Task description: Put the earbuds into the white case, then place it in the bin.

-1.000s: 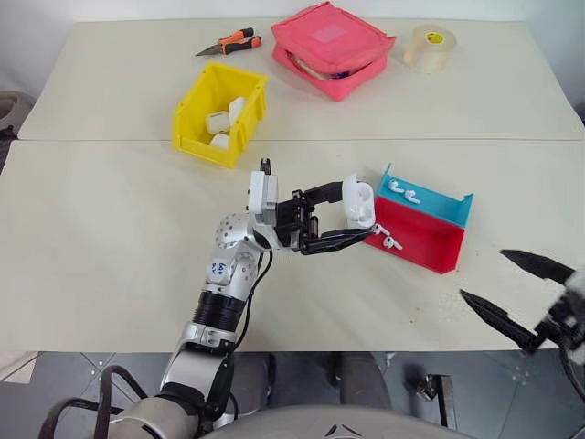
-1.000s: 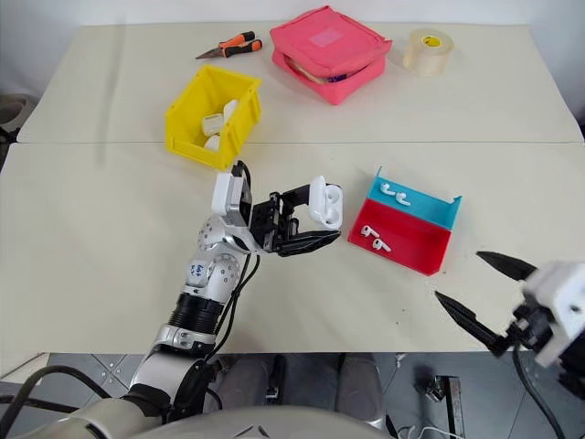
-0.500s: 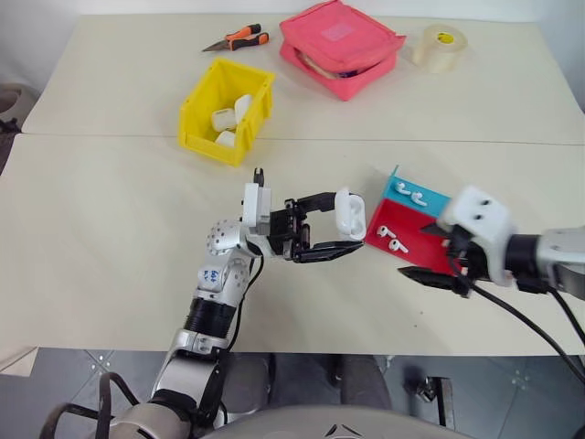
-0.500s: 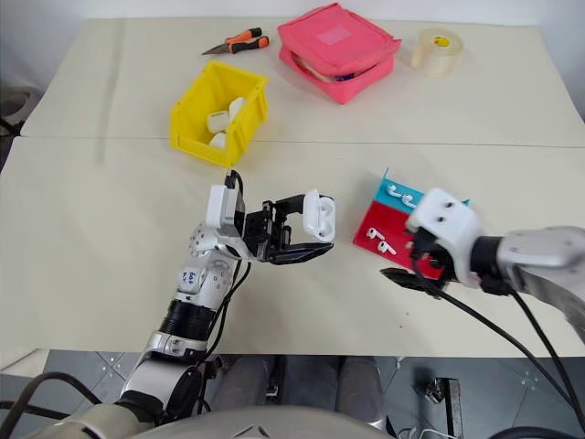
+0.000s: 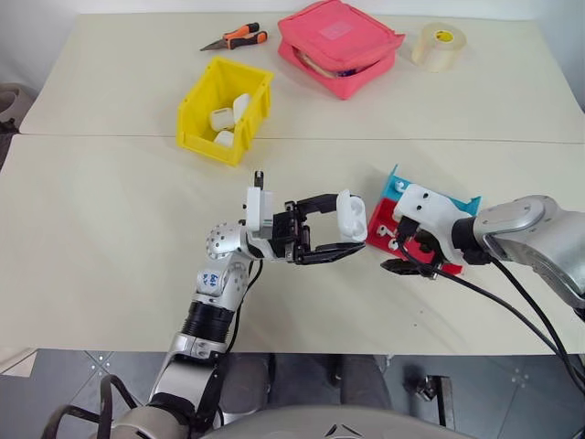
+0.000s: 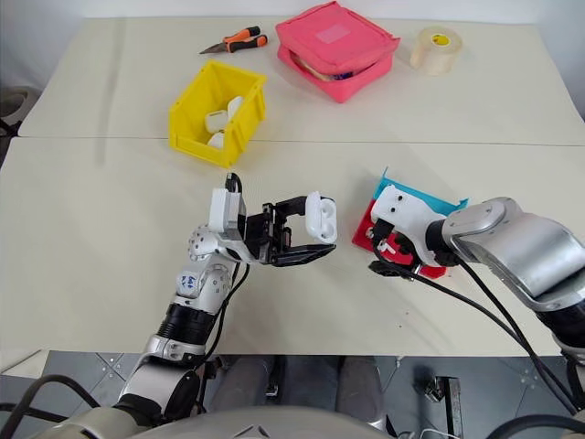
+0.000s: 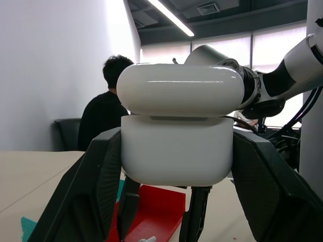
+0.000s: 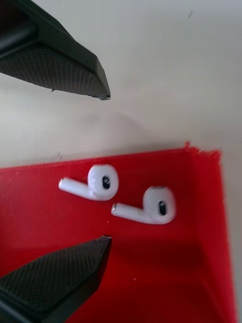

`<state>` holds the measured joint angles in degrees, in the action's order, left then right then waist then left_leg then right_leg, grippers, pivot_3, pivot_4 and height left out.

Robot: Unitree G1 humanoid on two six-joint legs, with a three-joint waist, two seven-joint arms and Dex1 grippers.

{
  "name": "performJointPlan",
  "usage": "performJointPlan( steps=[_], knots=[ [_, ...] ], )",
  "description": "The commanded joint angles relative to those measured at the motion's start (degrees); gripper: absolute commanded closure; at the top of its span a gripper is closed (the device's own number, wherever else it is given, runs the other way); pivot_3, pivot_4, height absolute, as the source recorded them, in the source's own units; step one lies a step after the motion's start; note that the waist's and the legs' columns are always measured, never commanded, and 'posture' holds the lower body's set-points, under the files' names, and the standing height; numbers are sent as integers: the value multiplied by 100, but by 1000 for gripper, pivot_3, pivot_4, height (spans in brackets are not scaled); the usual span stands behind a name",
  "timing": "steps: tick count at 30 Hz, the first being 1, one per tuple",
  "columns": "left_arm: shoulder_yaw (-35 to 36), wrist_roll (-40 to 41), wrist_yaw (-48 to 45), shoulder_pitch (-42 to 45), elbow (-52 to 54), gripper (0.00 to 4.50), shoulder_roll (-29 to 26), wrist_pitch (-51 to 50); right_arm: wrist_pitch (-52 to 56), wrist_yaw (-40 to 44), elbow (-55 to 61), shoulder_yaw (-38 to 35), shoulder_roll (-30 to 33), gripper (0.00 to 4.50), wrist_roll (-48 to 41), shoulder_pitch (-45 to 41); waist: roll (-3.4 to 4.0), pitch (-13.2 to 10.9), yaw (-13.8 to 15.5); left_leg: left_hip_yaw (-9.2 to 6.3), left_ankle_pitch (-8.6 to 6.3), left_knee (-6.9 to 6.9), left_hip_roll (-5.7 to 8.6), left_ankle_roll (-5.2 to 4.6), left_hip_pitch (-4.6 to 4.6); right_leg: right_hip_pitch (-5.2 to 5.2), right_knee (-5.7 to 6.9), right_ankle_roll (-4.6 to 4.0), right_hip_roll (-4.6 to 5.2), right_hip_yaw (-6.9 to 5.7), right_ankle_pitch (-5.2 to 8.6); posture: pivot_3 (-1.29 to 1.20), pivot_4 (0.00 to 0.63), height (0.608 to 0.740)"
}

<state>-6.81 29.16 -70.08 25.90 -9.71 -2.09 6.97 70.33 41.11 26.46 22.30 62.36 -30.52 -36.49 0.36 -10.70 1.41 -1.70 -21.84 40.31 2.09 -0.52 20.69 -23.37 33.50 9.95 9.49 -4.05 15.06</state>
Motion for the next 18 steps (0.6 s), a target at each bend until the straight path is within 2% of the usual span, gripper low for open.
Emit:
performJointPlan(
  steps=[1,4,8,18],
  knots=[
    [-21,31,68,-46,207,1690,39,108,11,160,-84,140,-7,184,272,-163,0,0,0,0,2,0,0,3,4,-4,1,0,0,0,0,0,150,740],
    [-26,28,97,-42,195,1690,51,135,-15,267,-149,237,-25,968,408,-204,0,0,2,1,2,7,0,4,7,-5,4,0,0,0,0,0,150,740],
    [-26,37,119,-40,186,1690,55,150,-103,408,-169,372,-22,2344,633,-198,1,1,-1,-1,2,10,1,4,11,-6,4,0,0,0,0,0,150,740],
    [-20,45,138,-17,147,1690,52,172,-93,575,-122,413,-136,2344,929,-162,0,1,-3,-2,2,27,0,4,15,-6,9,1,0,0,-2,0,150,740]
  ],
)
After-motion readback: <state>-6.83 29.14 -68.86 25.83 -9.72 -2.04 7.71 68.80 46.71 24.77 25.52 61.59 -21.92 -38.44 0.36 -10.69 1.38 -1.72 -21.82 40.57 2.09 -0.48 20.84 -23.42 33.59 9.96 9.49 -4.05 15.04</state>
